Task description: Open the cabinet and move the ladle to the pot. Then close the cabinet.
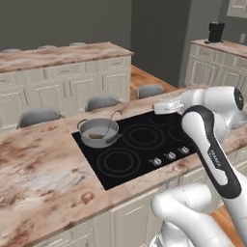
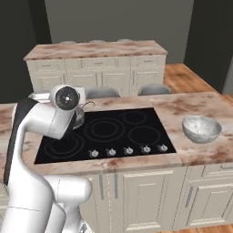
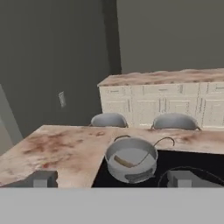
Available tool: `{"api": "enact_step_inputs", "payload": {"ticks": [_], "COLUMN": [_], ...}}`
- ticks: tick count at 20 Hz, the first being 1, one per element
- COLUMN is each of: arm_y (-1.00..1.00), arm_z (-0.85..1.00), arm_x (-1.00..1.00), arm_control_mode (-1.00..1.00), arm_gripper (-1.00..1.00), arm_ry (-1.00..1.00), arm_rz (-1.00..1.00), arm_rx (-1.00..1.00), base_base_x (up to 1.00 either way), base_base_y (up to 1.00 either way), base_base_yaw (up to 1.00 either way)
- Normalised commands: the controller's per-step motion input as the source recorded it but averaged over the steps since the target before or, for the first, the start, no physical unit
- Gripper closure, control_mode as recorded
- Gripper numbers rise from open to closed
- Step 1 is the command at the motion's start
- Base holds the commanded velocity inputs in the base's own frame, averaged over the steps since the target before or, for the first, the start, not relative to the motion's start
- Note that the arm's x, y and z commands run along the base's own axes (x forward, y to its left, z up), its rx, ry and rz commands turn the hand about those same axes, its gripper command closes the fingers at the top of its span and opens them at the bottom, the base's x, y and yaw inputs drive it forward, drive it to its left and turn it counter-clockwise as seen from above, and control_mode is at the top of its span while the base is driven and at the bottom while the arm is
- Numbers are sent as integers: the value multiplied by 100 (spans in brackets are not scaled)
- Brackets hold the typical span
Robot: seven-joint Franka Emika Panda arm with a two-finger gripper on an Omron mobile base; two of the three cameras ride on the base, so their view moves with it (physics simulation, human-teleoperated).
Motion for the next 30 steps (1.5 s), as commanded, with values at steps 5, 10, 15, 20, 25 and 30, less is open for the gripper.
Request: {"api": "enact_step_inputs", "payload": {"ticks": [5,10,15,20,25,30], "arm_y": [0,0,0,0,0,0], "arm_z": [0,0,0,0,0,0], "arm_x": [0,0,0,0,0,0], "arm_control_mode": [100,100,100,100,100,100], "arm_gripper": [-100,-100,-100,-100,-100,-100], "arm_ry": [0,0,0,0,0,0], "arm_rz": [0,0,0,0,0,0], "arm_rx": [0,0,0,0,0,0], "base_base_x": [-97,-8,0,0,0,0], "base_base_y": [-6,0,0,2,12,13], "base_base_yaw": [-39,-97,-100,-100,-100,-100]}}
